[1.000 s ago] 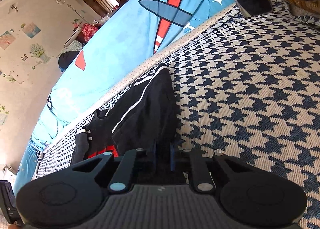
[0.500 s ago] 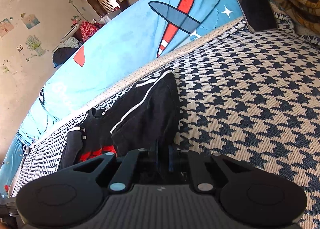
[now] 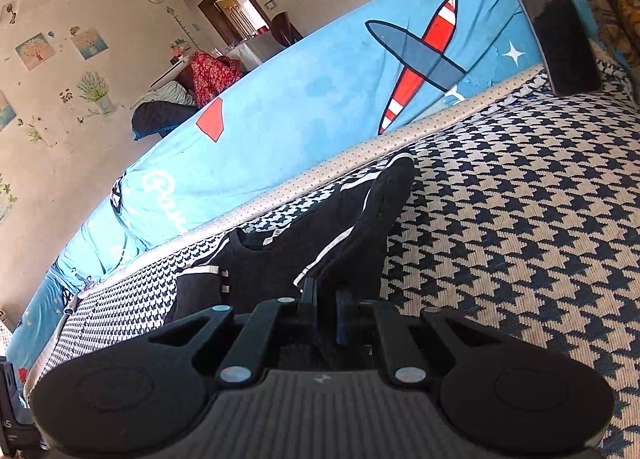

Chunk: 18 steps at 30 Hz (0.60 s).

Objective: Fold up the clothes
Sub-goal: 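Close the right tool on the folded shirt's end, then lift the shirt end upward with the right tool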

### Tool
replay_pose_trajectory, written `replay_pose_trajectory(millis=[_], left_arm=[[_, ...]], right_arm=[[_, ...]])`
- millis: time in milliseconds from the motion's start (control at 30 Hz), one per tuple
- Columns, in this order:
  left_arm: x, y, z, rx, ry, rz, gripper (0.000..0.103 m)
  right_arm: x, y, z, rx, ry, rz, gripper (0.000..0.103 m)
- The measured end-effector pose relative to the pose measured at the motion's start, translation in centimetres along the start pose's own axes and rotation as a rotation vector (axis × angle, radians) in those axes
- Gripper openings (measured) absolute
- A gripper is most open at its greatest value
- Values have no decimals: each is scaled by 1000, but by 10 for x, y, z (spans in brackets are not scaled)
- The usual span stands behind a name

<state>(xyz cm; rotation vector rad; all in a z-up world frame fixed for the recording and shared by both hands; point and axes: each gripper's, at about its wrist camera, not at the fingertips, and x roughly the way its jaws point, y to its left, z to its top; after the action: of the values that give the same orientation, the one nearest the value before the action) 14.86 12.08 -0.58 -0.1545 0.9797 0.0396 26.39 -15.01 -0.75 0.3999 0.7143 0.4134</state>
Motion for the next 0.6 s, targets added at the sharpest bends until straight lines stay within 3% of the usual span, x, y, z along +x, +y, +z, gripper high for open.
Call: replay_pose_trajectory(millis=[600], left_arm=[[-4,8,-2,-9,-1,14,103]], right_arm=[[24,48,-5,2,-11,86,10]])
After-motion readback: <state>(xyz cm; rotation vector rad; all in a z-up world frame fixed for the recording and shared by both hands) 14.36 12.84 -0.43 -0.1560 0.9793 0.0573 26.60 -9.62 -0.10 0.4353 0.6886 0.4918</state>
